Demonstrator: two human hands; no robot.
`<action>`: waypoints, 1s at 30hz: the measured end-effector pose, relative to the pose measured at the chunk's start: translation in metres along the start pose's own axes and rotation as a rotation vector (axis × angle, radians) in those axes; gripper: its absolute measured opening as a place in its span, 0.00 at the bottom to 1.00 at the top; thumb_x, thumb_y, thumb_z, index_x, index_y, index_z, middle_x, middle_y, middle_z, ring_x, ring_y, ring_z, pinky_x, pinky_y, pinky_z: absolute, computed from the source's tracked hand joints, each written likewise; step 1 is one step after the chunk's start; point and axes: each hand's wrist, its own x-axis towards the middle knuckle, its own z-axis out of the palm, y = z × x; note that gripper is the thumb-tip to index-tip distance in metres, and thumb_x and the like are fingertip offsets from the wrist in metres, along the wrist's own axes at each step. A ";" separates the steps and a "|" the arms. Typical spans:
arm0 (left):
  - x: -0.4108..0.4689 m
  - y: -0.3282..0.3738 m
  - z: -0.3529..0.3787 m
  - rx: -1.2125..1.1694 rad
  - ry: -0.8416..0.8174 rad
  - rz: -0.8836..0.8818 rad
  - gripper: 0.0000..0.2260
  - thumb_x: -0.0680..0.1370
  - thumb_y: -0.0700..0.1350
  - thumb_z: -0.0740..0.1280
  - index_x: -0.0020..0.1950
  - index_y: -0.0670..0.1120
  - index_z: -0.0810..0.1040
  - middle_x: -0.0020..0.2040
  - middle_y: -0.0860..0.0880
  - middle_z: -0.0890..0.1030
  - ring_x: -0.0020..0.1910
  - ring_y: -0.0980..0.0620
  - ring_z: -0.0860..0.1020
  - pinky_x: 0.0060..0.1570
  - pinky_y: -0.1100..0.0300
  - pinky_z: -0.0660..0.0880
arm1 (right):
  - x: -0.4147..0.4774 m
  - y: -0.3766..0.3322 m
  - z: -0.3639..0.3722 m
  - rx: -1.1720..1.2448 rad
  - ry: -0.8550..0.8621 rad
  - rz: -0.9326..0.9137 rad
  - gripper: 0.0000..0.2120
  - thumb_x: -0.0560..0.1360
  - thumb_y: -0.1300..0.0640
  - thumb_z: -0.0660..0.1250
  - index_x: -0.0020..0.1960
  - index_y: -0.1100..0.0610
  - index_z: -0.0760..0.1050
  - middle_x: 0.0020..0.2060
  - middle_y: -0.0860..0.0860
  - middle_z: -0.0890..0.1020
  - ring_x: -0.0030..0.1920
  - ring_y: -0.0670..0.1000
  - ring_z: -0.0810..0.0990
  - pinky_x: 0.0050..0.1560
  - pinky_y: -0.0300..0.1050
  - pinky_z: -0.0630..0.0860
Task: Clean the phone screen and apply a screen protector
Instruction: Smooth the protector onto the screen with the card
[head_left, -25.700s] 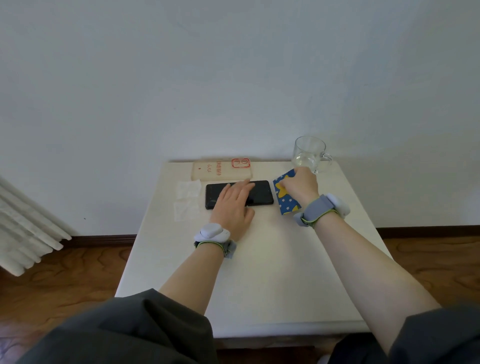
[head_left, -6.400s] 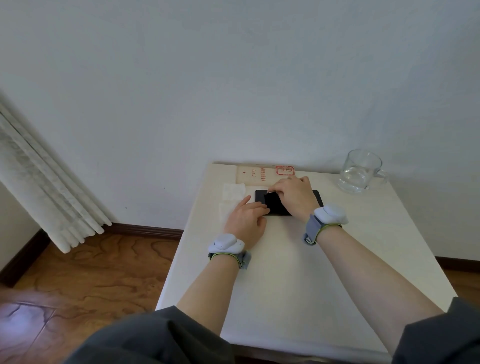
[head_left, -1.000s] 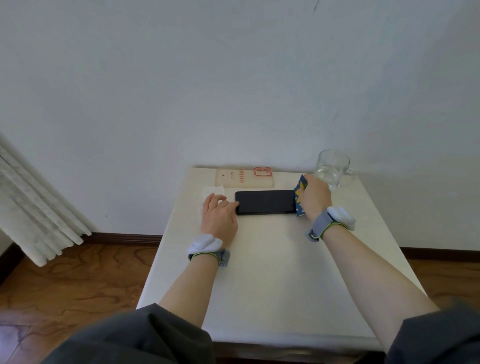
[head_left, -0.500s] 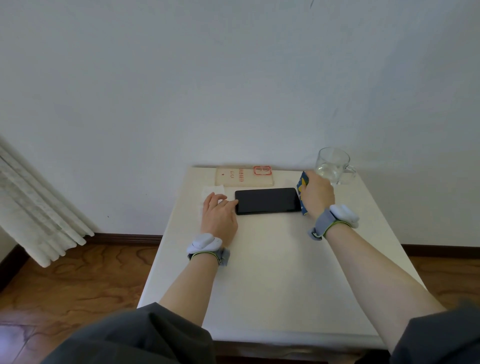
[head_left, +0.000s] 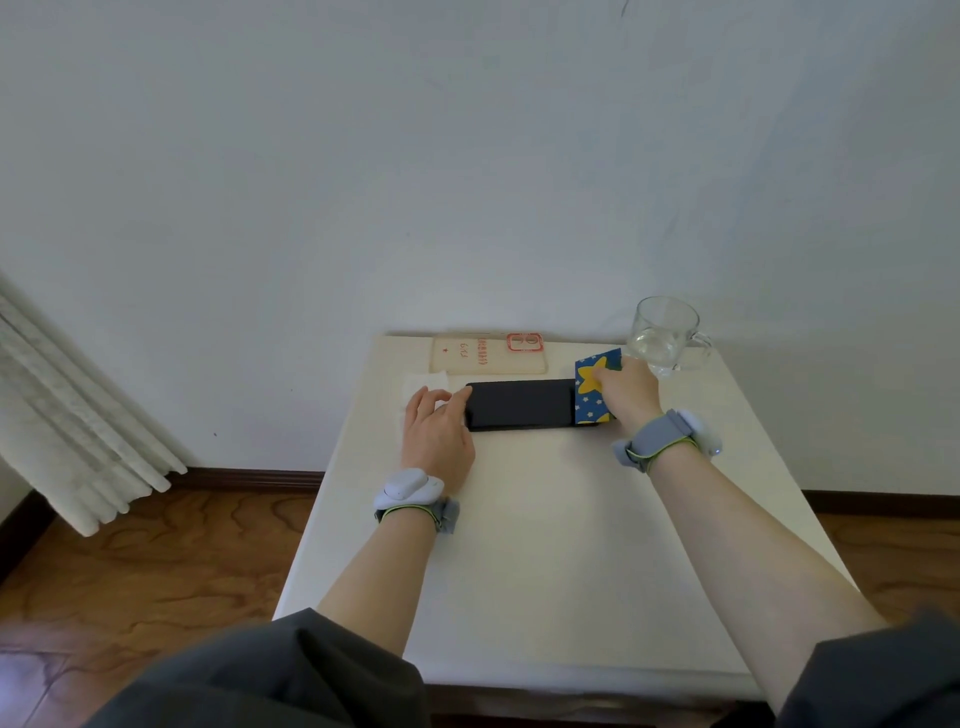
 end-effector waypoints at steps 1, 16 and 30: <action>0.000 0.000 0.000 0.003 -0.006 -0.009 0.23 0.74 0.33 0.58 0.70 0.41 0.69 0.48 0.43 0.83 0.66 0.45 0.68 0.72 0.59 0.47 | 0.001 0.001 0.000 0.004 0.001 0.003 0.05 0.76 0.60 0.61 0.44 0.61 0.70 0.42 0.58 0.77 0.41 0.56 0.75 0.42 0.45 0.69; 0.004 -0.006 0.009 0.133 0.113 0.189 0.21 0.71 0.44 0.52 0.56 0.44 0.80 0.50 0.48 0.81 0.53 0.44 0.78 0.65 0.51 0.66 | -0.004 -0.006 0.004 -0.149 0.019 -0.253 0.07 0.77 0.60 0.60 0.42 0.60 0.72 0.33 0.52 0.75 0.39 0.57 0.74 0.37 0.47 0.69; 0.013 0.005 0.009 0.377 -0.092 0.571 0.20 0.77 0.52 0.52 0.62 0.51 0.79 0.59 0.56 0.81 0.62 0.49 0.76 0.67 0.51 0.57 | -0.011 -0.023 0.031 -0.791 -0.117 -0.742 0.15 0.78 0.59 0.58 0.55 0.48 0.81 0.55 0.50 0.82 0.56 0.55 0.77 0.56 0.49 0.65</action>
